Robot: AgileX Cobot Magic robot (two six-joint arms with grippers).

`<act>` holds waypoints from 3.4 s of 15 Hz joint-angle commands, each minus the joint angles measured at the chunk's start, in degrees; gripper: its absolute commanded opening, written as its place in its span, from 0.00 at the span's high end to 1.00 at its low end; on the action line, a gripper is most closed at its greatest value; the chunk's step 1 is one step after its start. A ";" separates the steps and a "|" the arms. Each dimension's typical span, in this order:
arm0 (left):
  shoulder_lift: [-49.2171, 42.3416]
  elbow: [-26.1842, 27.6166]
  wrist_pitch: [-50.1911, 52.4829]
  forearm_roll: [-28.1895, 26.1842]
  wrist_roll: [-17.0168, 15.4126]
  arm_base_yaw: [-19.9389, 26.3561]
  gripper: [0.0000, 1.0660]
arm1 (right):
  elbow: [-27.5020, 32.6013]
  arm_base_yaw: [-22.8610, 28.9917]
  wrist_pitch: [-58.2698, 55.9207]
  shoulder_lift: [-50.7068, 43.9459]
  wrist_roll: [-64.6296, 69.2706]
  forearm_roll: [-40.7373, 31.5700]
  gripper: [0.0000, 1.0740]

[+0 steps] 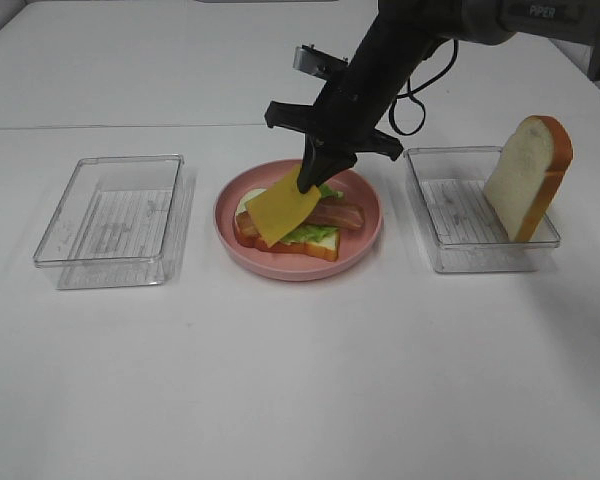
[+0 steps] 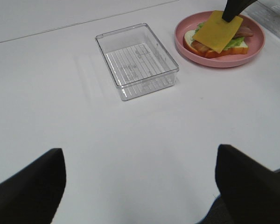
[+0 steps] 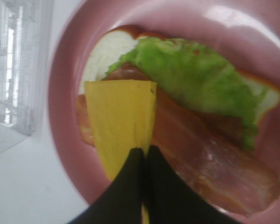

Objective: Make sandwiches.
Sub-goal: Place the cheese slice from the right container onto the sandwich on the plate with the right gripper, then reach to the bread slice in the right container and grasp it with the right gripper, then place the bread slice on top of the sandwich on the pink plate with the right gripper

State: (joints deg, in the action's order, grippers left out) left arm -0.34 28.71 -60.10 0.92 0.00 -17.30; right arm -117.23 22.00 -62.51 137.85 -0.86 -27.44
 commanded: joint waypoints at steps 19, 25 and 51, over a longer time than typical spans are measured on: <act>-1.15 -0.06 0.57 0.11 0.00 0.00 0.22 | -9.80 -4.76 -11.52 -14.04 6.07 25.44 0.29; -1.15 -0.06 0.57 0.11 0.00 0.00 0.22 | -2.92 -16.04 -11.52 -22.57 5.90 24.98 0.29; -1.15 -0.06 0.57 0.11 0.00 0.00 0.22 | 6.88 -22.00 -11.46 -17.53 1.55 18.22 1.00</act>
State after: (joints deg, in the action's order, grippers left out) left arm -0.34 28.71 -60.10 0.92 0.00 -17.30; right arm -109.95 0.11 -69.90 120.32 1.20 -9.63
